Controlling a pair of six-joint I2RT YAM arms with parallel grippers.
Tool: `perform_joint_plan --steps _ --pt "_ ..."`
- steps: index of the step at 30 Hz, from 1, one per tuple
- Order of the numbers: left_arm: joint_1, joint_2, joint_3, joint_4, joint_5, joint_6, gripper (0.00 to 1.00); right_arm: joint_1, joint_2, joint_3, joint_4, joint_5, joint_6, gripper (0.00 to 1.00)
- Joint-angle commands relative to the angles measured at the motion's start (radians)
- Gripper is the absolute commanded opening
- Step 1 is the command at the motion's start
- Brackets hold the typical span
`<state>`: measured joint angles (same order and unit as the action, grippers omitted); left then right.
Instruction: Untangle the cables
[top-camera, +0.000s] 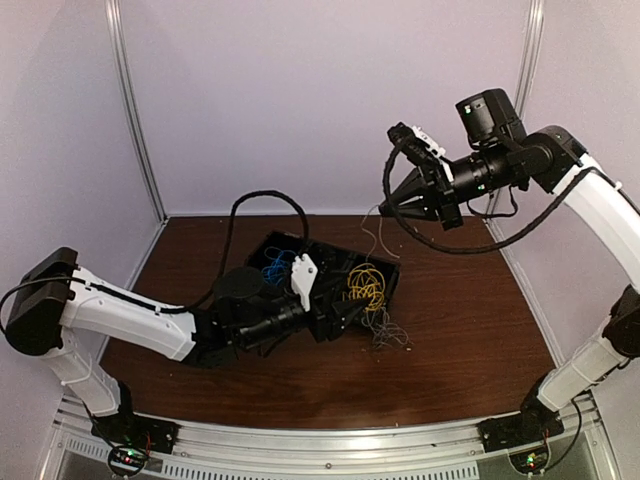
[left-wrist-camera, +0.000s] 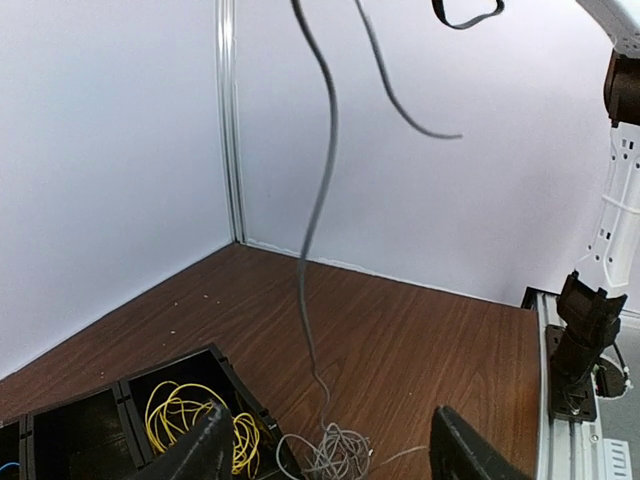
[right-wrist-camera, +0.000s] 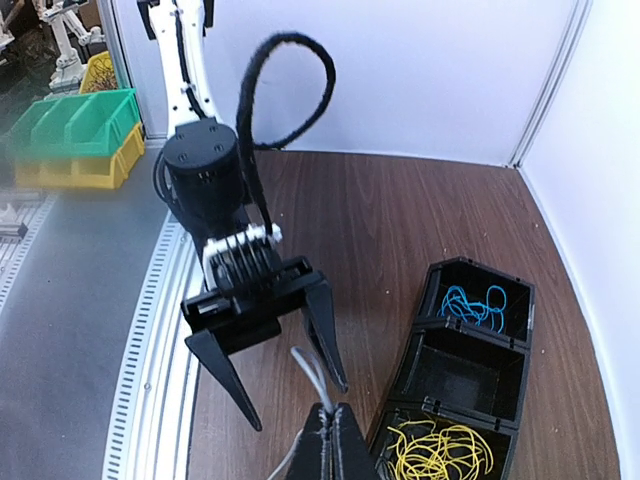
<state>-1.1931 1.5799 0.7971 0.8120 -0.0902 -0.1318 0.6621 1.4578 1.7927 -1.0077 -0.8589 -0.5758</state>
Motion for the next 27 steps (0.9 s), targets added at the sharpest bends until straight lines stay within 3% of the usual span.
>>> perform_joint_plan --steps 1,6,10,16,27 --pt "-0.005 0.079 0.074 0.142 -0.002 0.03 0.68 0.015 0.009 0.122 0.033 -0.078 0.062 0.0" --pt "-0.005 0.263 0.257 0.155 0.006 0.097 0.66 0.015 0.042 0.267 0.046 -0.122 0.081 0.0" --pt "-0.005 0.424 0.341 0.165 -0.003 0.1 0.5 0.014 0.031 0.347 0.063 -0.096 0.083 0.0" --pt "-0.005 0.495 0.233 0.231 0.048 -0.039 0.34 -0.005 -0.019 0.447 0.078 0.013 0.051 0.0" --pt "-0.019 0.484 0.025 0.2 0.029 -0.147 0.33 -0.018 -0.005 0.564 0.096 0.032 0.066 0.0"
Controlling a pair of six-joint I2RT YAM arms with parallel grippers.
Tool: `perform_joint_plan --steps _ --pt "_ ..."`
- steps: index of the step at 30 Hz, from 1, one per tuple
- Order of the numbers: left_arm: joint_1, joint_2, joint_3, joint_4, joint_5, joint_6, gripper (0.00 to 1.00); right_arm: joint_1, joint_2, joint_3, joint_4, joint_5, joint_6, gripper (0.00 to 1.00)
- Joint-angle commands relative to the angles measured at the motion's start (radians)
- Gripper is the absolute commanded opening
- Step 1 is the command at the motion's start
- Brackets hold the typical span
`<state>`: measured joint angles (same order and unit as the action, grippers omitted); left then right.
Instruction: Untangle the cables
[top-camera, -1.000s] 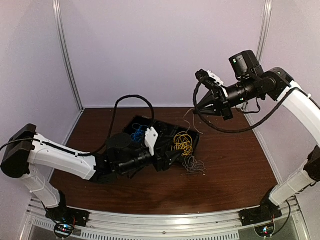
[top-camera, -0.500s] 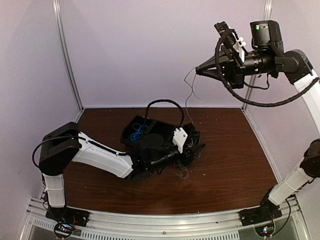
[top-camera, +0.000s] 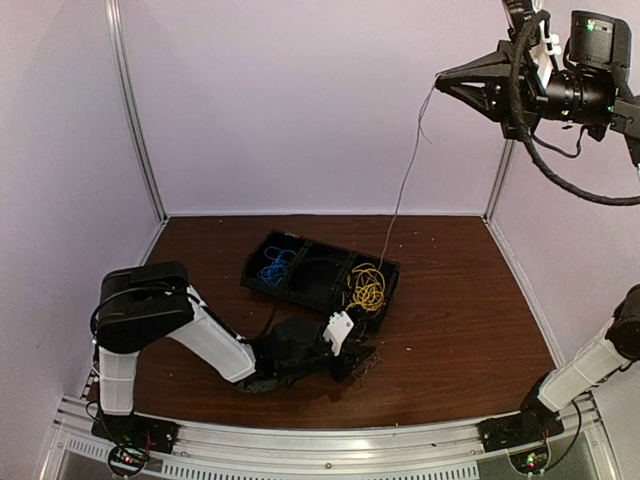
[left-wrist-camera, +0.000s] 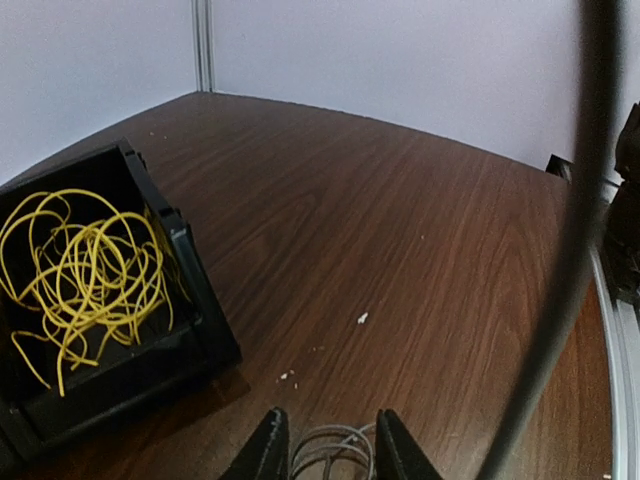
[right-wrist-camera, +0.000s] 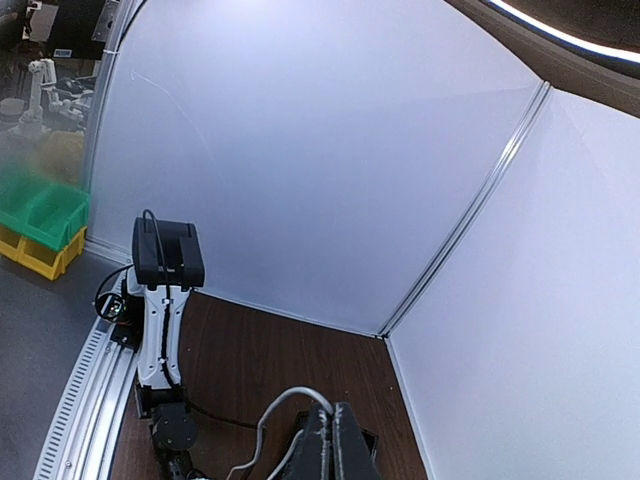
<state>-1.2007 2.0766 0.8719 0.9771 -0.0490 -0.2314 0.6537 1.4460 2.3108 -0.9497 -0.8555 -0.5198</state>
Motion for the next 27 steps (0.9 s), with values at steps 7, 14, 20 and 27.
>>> perform_joint_plan --steps 7,14,20,27 --pt "-0.026 -0.021 -0.092 -0.008 -0.078 -0.061 0.49 -0.022 0.051 0.173 0.068 0.02 0.043 0.0" --pt "-0.026 -0.067 -0.126 -0.078 -0.134 -0.057 0.51 -0.025 0.057 0.235 0.118 0.147 0.014 0.0" --pt "-0.025 -0.175 -0.2 -0.172 -0.213 -0.05 0.54 -0.026 0.057 0.253 0.183 0.281 0.038 0.0" --pt "-0.026 -0.319 -0.341 -0.268 -0.285 -0.081 0.48 -0.04 0.044 0.251 0.228 0.458 0.033 0.0"
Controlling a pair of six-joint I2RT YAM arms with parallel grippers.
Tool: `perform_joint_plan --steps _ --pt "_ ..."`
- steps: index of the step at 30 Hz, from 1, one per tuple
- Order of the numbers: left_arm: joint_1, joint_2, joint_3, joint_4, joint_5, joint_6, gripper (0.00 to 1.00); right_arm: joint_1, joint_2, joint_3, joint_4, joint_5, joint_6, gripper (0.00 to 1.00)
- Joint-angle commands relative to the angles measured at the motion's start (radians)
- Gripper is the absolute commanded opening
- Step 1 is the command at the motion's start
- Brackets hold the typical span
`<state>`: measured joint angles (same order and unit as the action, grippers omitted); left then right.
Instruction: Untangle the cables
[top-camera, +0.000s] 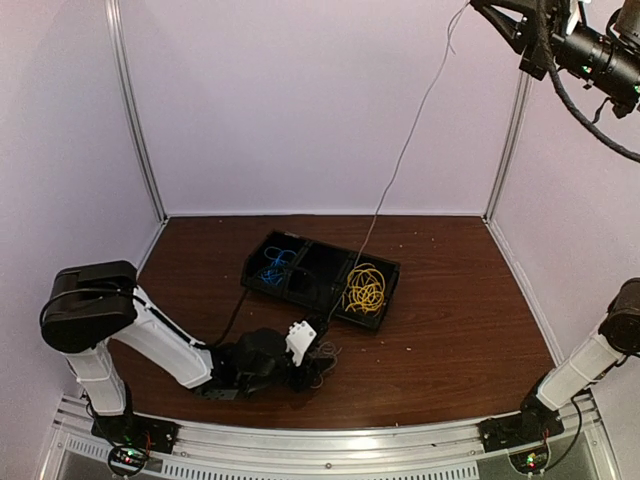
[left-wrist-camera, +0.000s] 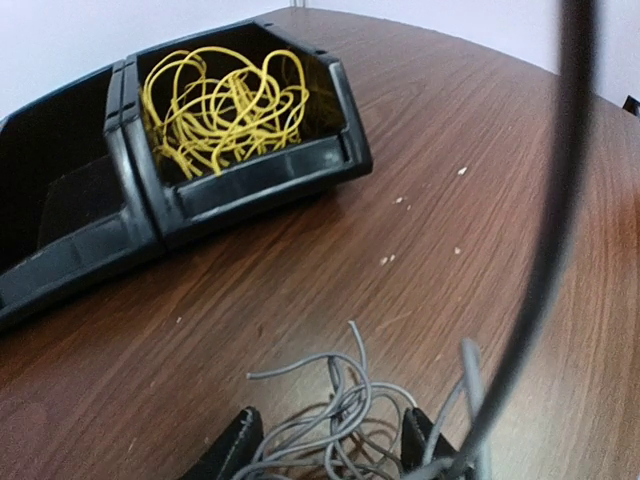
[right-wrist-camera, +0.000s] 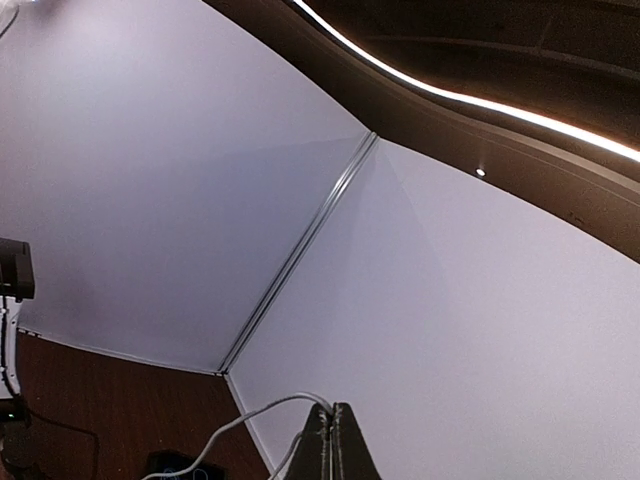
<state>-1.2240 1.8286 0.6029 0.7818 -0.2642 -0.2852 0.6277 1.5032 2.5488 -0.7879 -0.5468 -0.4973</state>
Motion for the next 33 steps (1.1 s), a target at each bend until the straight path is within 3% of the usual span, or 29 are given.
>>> perform_joint_plan --steps 1,8,14,18,20,25,33 --pt "-0.003 -0.088 -0.094 -0.085 -0.078 -0.038 0.48 -0.017 -0.016 0.012 0.074 0.171 0.01 0.0" --pt "-0.002 -0.214 -0.219 -0.185 -0.131 -0.124 0.55 -0.047 -0.012 -0.01 0.147 0.348 -0.005 0.0" --pt "-0.003 -0.346 -0.295 -0.245 -0.211 -0.143 0.56 -0.051 -0.021 -0.076 0.153 0.328 0.0 0.0" --pt "-0.003 -0.382 -0.303 -0.266 -0.229 -0.153 0.5 -0.06 -0.042 -0.104 0.15 0.333 0.004 0.0" --pt "-0.003 -0.394 -0.3 -0.267 -0.223 -0.153 0.49 -0.064 -0.063 -0.15 0.134 0.296 0.008 0.0" --pt "-0.012 -0.462 -0.282 -0.218 -0.2 -0.099 0.51 -0.065 -0.14 -0.38 0.043 0.02 0.0 0.0" --pt "-0.05 -0.426 0.024 -0.136 -0.044 0.116 0.61 -0.065 -0.236 -0.639 0.048 -0.165 0.07 0.0"
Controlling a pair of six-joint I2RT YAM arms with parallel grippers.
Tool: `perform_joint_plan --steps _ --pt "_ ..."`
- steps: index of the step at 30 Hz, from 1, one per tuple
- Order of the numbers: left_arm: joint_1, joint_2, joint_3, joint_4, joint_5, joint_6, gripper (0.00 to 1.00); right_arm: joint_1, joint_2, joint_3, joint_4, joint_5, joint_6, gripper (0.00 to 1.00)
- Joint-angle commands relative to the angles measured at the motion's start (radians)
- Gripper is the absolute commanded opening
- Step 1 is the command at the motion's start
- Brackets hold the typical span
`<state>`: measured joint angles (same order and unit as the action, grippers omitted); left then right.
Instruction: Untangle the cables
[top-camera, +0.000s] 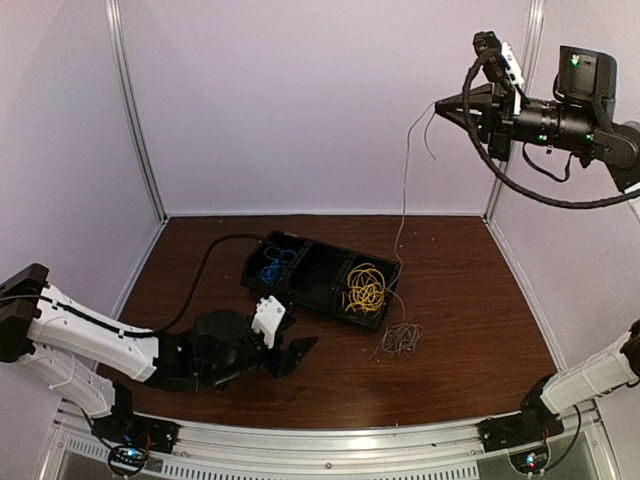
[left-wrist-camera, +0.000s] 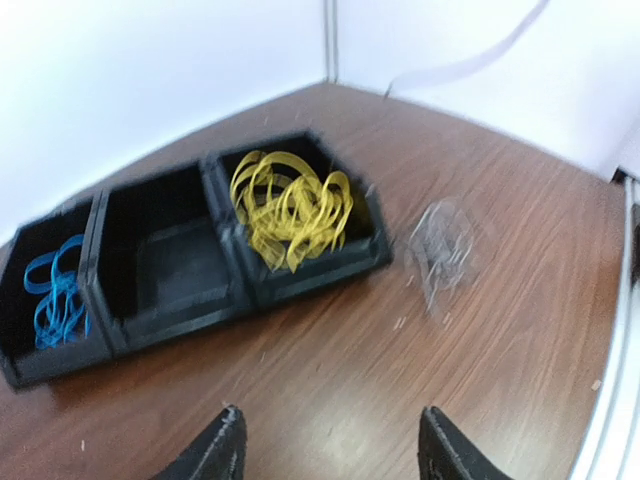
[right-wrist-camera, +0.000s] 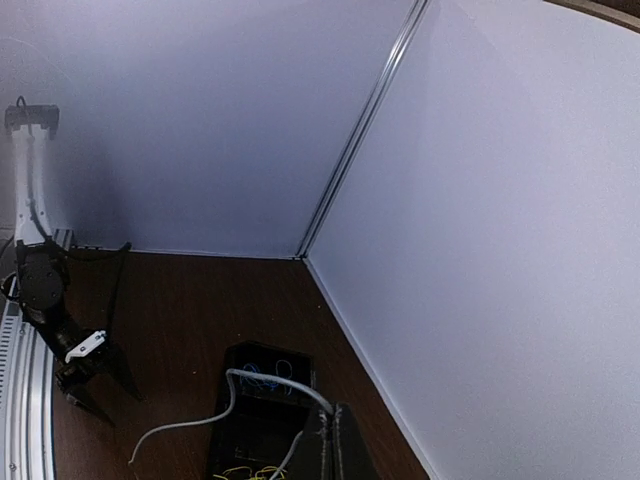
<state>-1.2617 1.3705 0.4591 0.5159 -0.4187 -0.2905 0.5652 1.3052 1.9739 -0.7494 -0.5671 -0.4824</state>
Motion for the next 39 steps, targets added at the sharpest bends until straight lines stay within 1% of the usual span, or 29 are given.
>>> perform_joint_plan --steps 1,3,5,7,12,16,19,22,25,27,29,30,31,32,34,36,39 --pt "-0.012 0.064 0.214 0.145 0.127 0.128 0.64 -0.002 -0.04 -0.078 0.017 -0.172 0.064 0.0" --pt "-0.012 0.126 0.297 0.18 0.113 0.141 0.67 -0.003 -0.037 -0.093 0.024 -0.21 0.077 0.0" --pt "-0.011 0.185 0.358 0.22 0.051 0.156 0.72 -0.004 -0.032 -0.084 0.023 -0.236 0.082 0.0" --pt "-0.01 0.238 0.405 0.259 0.057 0.204 0.74 -0.003 -0.028 -0.061 0.023 -0.252 0.093 0.0" --pt "-0.007 0.351 0.506 0.28 0.145 0.295 0.72 -0.003 -0.014 -0.006 0.014 -0.291 0.115 0.0" --pt "-0.005 0.403 0.55 0.246 0.192 0.366 0.71 -0.002 -0.005 0.016 0.012 -0.294 0.117 0.0" --pt "0.001 0.433 0.568 0.239 0.176 0.394 0.7 -0.003 -0.001 0.025 0.012 -0.306 0.124 0.0" --pt "0.015 0.467 0.582 0.272 0.136 0.392 0.7 -0.003 -0.002 0.028 0.009 -0.316 0.128 0.0" --pt "0.035 0.496 0.605 0.304 0.16 0.408 0.67 -0.003 -0.004 0.025 0.008 -0.318 0.128 0.0" --pt "0.044 0.52 0.637 0.308 0.189 0.422 0.62 -0.003 -0.006 0.022 0.006 -0.318 0.13 0.0" --pt "0.05 0.543 0.67 0.301 0.214 0.445 0.53 -0.002 -0.005 0.02 0.006 -0.317 0.129 0.0" --pt "0.054 0.554 0.686 0.294 0.218 0.452 0.46 -0.002 -0.006 0.022 0.005 -0.314 0.128 0.0" --pt "0.057 0.562 0.698 0.29 0.217 0.455 0.33 -0.003 -0.007 0.023 0.006 -0.307 0.127 0.0" --pt "0.061 0.563 0.701 0.29 0.219 0.459 0.25 -0.004 -0.009 0.022 0.004 -0.296 0.125 0.0" --pt "0.066 0.553 0.696 0.277 0.211 0.463 0.11 -0.009 -0.016 0.012 0.0 -0.255 0.113 0.0" --pt "0.067 0.514 0.686 0.239 0.188 0.474 0.0 -0.017 -0.03 -0.027 -0.007 -0.198 0.083 0.0" --pt "0.067 0.403 0.654 0.157 0.127 0.481 0.0 -0.02 -0.061 -0.136 -0.027 -0.133 0.034 0.05"
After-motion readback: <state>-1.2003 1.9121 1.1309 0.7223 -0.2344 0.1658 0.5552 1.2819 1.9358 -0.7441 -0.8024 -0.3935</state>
